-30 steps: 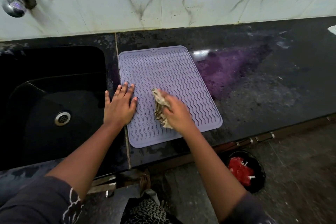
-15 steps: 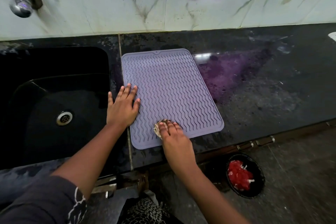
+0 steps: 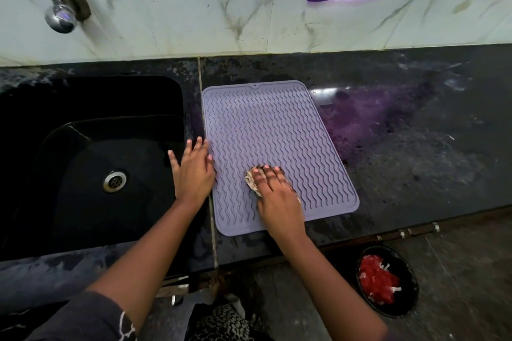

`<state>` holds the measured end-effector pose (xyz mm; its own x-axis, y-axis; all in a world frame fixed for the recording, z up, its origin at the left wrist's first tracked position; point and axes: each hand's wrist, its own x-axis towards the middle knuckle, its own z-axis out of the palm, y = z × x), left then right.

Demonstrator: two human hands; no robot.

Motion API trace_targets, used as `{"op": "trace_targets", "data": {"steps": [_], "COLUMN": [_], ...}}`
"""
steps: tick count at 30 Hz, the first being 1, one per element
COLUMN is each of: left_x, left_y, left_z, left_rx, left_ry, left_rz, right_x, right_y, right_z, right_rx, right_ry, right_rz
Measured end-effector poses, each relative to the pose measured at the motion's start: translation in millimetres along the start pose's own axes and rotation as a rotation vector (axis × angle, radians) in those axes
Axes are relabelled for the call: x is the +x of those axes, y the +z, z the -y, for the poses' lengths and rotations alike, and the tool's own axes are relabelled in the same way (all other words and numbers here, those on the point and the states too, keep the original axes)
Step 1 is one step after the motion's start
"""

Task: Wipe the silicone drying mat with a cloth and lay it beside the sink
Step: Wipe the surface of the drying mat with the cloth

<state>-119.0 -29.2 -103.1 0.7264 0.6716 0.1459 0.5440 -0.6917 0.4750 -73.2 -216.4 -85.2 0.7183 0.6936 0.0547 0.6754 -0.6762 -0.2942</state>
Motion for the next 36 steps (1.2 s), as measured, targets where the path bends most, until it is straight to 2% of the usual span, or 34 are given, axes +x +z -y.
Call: {"op": "trace_targets", "data": {"steps": [3,7,9,11,14,18,20,23,29,33,36], "left_x": [4.1,29.9,54.8,82.1,120.9,142.7,139.7,133.2,133.1,132.5,131.3], "left_y": [-1.7,-9.2,-13.9,-16.3,-12.0,3.2,11.3,19.8,22.5,22.2,21.1], "left_z": [4.1,14.9,20.6,24.3,31.7,40.0,40.8,42.9,44.8,46.0,45.2], "left_rx": [-0.053,-0.104,-0.118,-0.111,-0.090,-0.113,-0.181,-0.240,-0.277,-0.283,-0.393], "left_ry": [-0.025,-0.039,-0.027,-0.019,0.008,0.030,0.016,0.006,0.008,0.011,0.003], "left_rz": [0.033,0.034,0.054,0.101,0.160,0.214,0.218,0.168,0.134,0.112,0.121], "right_x": [10.1,67.3,108.3,152.4,220.0,264.6,267.3,268.9,272.5,250.9,241.7], "right_y": [-10.8,-43.4,-48.8,-45.9,-26.4,21.2,38.8,46.7,38.9,36.9,37.3], "right_z": [2.3,17.4,32.7,49.5,69.9,78.0,74.7,70.4,75.3,76.5,73.5], "right_rx": [0.054,0.463,0.582,0.603,0.541,0.107,-0.016,-0.017,0.002,0.040,0.043], "right_ry": [0.042,0.256,0.255,0.211,0.158,0.077,0.057,0.032,0.035,0.033,0.020], "right_rz": [-0.005,-0.027,-0.086,-0.154,-0.160,0.087,0.062,-0.003,0.027,-0.019,-0.033]}}
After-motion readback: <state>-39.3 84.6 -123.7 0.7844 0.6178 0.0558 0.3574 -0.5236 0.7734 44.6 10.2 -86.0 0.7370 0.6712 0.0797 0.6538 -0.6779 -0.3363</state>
